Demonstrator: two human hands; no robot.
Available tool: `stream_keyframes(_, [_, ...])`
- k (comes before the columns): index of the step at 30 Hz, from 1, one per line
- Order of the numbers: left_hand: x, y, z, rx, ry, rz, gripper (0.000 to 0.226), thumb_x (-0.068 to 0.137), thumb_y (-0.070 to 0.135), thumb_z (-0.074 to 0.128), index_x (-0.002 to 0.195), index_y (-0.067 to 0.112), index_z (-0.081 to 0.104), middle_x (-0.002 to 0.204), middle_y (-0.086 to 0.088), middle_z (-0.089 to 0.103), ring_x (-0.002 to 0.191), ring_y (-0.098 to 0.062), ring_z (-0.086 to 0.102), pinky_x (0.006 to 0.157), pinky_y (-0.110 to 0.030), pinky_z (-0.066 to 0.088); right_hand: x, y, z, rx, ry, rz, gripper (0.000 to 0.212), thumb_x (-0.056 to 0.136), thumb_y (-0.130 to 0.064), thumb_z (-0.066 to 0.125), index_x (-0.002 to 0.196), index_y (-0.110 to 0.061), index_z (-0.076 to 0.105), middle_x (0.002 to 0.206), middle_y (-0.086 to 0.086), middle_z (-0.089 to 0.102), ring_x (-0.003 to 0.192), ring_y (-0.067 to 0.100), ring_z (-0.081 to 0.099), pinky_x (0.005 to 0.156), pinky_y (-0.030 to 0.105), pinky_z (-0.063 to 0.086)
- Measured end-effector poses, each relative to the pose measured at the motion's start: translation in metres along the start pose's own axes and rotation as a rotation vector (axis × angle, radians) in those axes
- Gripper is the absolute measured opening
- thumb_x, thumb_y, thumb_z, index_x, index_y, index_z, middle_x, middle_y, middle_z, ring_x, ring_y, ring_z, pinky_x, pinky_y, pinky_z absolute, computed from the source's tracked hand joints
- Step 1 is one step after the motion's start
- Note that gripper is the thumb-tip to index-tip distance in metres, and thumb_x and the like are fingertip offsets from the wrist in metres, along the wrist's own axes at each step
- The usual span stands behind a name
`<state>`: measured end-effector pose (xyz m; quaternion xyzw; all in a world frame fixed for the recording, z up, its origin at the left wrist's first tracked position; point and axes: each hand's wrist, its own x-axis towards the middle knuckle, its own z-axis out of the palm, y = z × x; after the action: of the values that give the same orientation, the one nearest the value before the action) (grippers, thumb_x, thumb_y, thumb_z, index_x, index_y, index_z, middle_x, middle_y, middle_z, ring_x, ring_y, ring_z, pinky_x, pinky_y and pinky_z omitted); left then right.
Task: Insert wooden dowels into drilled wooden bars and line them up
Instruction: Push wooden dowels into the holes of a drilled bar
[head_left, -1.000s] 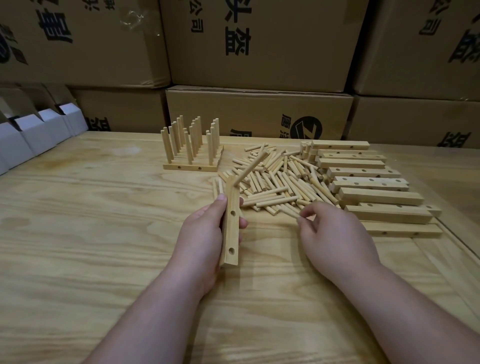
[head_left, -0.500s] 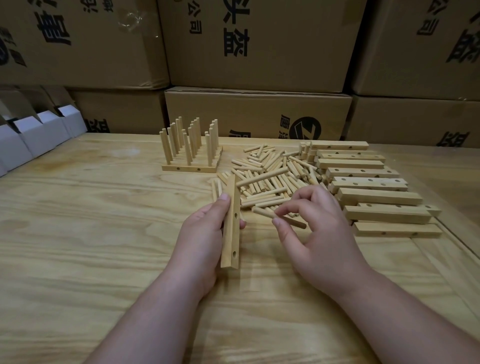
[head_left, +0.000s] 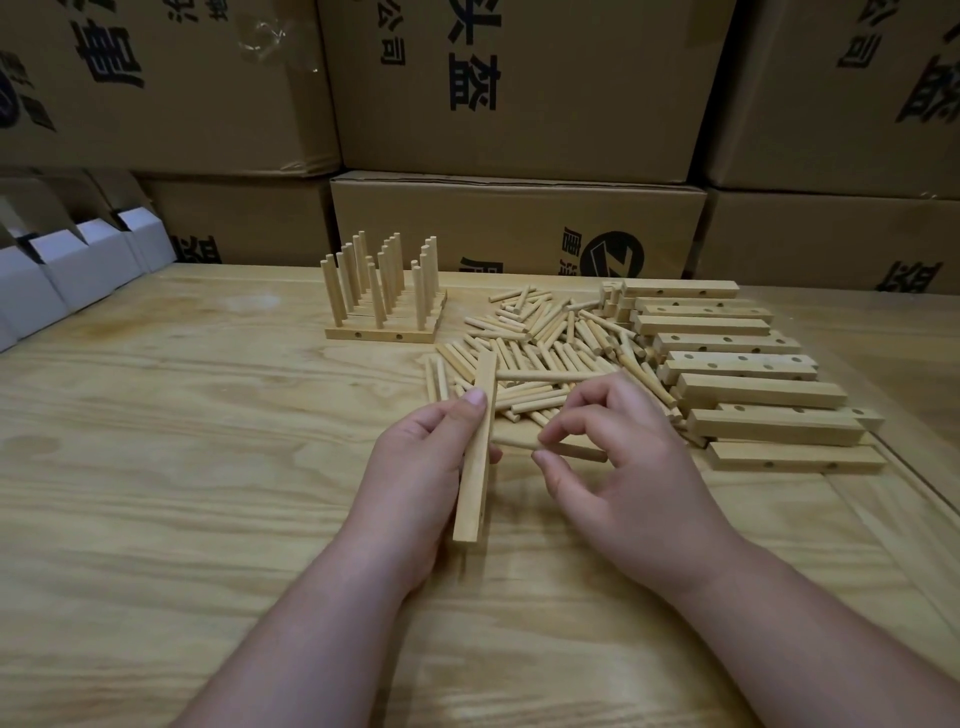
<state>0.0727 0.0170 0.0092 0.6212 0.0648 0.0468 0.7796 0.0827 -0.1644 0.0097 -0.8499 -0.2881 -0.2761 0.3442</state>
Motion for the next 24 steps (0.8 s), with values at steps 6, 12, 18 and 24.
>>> stream_keyframes(6, [0.0019,-0.0027,-0.0017,0.04,-0.017,0.022,0.038,0.084,0.057,0.072,0.092,0.02,0.079,0.073,-0.004,0.071,0.058,-0.01,0.062,0.052,-0.023,0.047,0.0015,-0.0013,-0.0011,0.022,-0.085,0.015,0.012,0.085,-0.016,0.076,0.09,-0.022,0.067,0.091,-0.015,0.059,0.085,0.006,0.058,0.074,0.027,0.051])
stream_keyframes(12, [0.0029,-0.0038,-0.0019,0.05,-0.002,0.02,0.042,0.076,0.063,0.069,0.088,0.023,0.079,0.071,-0.003,0.072,0.057,-0.01,0.063,0.056,-0.029,0.045,0.0018,-0.0039,-0.0026,-0.05,-0.105,-0.033,0.011,0.083,-0.017,0.075,0.089,-0.023,0.068,0.087,-0.015,0.062,0.087,0.004,0.055,0.08,0.03,0.049])
stream_keyframes(18, [0.0027,-0.0046,-0.0028,0.058,-0.003,0.02,0.032,0.088,0.056,0.068,0.086,0.026,0.079,0.07,-0.001,0.072,0.054,-0.008,0.062,0.052,-0.025,0.045,-0.0011,-0.0022,-0.0008,0.075,-0.103,0.011,0.015,0.086,-0.012,0.074,0.096,-0.022,0.071,0.094,-0.014,0.062,0.085,0.01,0.062,0.07,0.034,0.053])
stream_keyframes(24, [0.0022,-0.0045,-0.0018,0.065,-0.013,0.029,0.029,0.09,0.053,0.067,0.09,0.027,0.079,0.069,0.0,0.07,0.054,-0.007,0.061,0.056,-0.028,0.044,-0.0008,-0.0015,-0.0013,0.071,-0.065,-0.017,0.015,0.087,-0.008,0.074,0.099,-0.017,0.073,0.095,-0.011,0.062,0.081,-0.011,0.055,0.069,0.004,0.036])
